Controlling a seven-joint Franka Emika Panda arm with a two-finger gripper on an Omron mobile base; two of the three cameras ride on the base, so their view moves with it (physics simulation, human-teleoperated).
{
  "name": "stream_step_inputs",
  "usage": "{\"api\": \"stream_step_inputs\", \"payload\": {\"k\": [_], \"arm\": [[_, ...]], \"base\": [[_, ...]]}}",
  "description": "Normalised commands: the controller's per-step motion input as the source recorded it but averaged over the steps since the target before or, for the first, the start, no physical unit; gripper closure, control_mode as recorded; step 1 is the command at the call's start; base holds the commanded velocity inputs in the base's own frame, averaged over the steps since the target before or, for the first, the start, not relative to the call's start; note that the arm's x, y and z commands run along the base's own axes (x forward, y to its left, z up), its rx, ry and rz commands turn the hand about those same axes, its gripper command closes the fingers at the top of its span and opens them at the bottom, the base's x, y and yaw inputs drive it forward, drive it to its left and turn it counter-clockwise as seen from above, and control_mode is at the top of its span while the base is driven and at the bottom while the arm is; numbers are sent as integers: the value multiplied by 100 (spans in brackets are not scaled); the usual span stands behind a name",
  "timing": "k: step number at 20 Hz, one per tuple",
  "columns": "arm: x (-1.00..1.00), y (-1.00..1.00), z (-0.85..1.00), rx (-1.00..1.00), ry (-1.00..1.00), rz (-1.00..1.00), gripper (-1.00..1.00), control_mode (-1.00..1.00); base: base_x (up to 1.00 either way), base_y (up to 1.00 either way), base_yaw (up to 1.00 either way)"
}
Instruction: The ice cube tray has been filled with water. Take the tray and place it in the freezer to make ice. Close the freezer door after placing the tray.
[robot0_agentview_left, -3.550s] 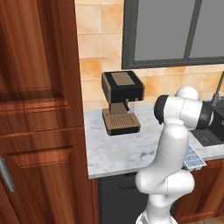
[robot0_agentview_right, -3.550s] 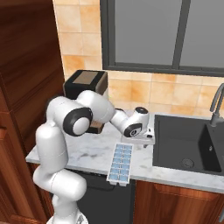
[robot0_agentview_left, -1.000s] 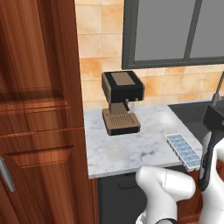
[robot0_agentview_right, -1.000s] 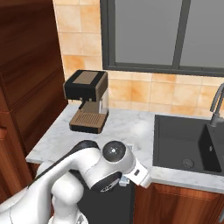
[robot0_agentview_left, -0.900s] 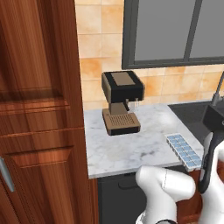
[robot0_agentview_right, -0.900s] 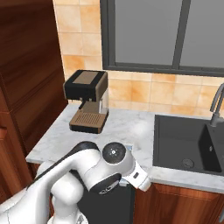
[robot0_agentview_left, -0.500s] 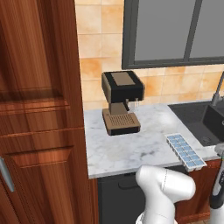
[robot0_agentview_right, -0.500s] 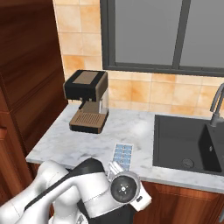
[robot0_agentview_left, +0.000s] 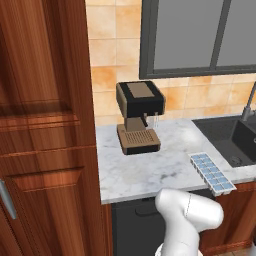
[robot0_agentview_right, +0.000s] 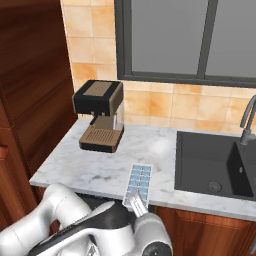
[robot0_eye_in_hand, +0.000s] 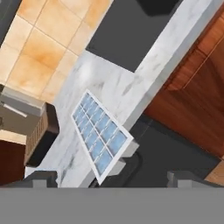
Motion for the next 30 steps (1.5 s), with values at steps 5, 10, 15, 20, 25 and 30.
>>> {"api": "stream_step_inputs", "payload": {"k": [5,10,15,20,25,30], "arm": [[-15,-2,0,35,1,0,-100,-100],[0,0,-10,33,0,3,-100,-100],[20,0,-19,26,0,10,-100,-100],[28,0,-22,21,0,15,-100,-100],[33,0,-30,14,0,14,-100,-100],[27,0,-17,8,-1,8,-100,-100]], "base": [[0,0,0],[0,0,0],[0,0,0],[0,0,0],[0,0,0],[0,0,0]]}}
